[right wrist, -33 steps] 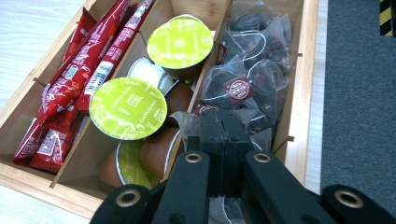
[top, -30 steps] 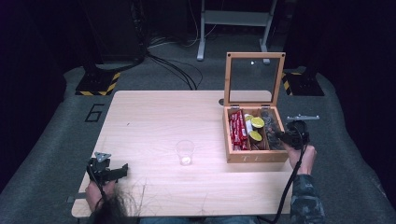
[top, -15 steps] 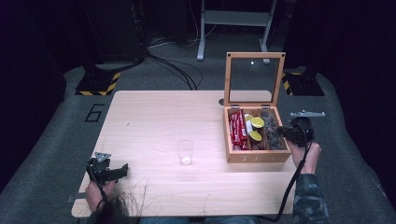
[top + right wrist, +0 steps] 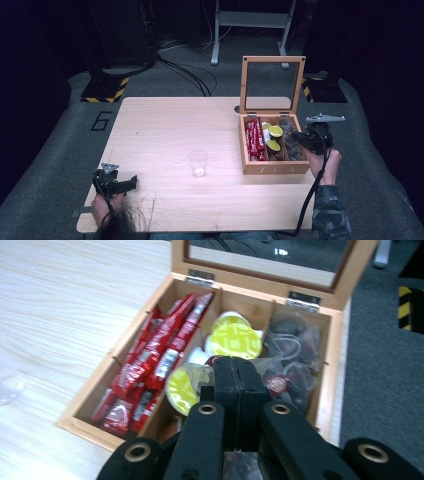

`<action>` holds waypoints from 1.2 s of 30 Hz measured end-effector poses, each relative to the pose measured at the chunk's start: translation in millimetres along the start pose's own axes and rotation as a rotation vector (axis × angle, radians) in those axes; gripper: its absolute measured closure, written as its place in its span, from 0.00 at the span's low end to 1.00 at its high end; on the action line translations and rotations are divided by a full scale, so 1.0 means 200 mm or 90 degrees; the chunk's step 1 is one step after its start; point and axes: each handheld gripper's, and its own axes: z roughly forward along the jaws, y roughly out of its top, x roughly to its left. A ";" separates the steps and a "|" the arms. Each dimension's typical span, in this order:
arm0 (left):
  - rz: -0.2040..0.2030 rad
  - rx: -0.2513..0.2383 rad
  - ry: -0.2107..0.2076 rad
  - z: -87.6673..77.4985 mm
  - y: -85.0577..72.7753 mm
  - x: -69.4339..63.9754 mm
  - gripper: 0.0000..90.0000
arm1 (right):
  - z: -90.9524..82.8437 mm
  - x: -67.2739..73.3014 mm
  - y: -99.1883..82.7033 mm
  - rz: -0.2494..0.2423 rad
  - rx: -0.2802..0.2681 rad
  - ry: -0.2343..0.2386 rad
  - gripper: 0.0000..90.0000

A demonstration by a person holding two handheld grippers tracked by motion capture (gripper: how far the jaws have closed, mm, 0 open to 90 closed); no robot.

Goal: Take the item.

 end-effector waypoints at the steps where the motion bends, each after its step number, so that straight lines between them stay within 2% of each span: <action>1: 0.000 0.000 0.000 0.00 0.00 0.00 0.03 | 0.00 0.00 0.00 0.000 0.000 0.000 1.00; 15: -0.001 0.000 0.000 0.00 0.00 0.00 0.03 | -0.01 0.17 0.08 -0.045 -0.016 0.044 1.00; 30: 0.001 -0.003 0.001 0.00 0.00 0.00 0.03 | 0.04 0.36 0.15 -0.082 -0.026 0.096 1.00; 36: 0.002 -0.002 0.000 0.00 0.00 0.00 0.03 | 0.07 0.44 0.17 -0.099 -0.028 0.127 1.00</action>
